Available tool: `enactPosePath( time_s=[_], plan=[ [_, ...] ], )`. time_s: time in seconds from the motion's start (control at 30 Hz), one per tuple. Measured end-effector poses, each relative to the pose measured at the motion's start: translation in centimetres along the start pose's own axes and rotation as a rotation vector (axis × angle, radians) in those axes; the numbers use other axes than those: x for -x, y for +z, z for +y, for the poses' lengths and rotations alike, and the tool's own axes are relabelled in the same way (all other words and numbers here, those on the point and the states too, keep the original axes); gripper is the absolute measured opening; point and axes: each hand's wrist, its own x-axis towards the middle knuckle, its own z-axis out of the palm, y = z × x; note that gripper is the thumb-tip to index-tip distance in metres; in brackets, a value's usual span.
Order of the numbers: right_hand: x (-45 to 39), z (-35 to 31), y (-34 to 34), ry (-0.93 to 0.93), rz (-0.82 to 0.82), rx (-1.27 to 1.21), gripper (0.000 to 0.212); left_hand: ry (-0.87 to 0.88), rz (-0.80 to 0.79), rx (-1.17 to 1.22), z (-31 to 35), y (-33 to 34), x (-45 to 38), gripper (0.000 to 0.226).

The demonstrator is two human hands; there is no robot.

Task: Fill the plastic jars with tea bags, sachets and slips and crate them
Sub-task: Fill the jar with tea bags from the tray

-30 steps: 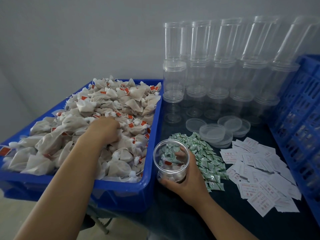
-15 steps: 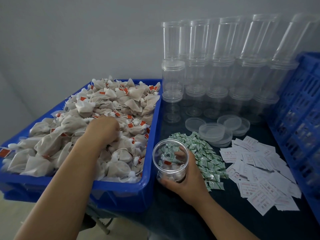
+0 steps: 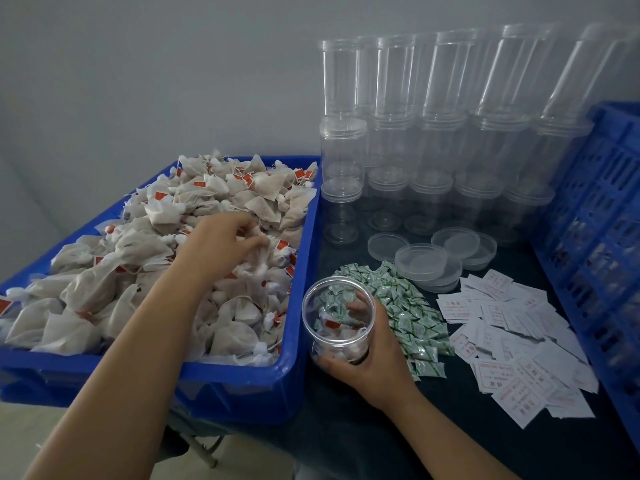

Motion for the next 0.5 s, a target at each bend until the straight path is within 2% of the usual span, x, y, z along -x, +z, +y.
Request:
enactPosePath(
  time_s=[0.13,0.27,0.37,0.5],
  plan=[
    [0.0,0.1,0.1,0.001,0.004,-0.005,0.092,0.04,0.085,0.183,1.7,-0.2,0.3,0.025],
    [0.0,0.1,0.1,0.004,0.004,-0.015,0.092,0.076,0.076,0.316,3.3,0.0,0.7,0.024],
    [0.0,0.1,0.1,0.01,0.002,-0.018,0.093,0.109,-0.018,0.446,4.9,0.3,1.1,0.022],
    [-0.1,0.4,0.1,0.025,-0.006,-0.011,0.096,0.173,-0.252,0.583,6.7,0.7,2.0,0.028]
  ],
)
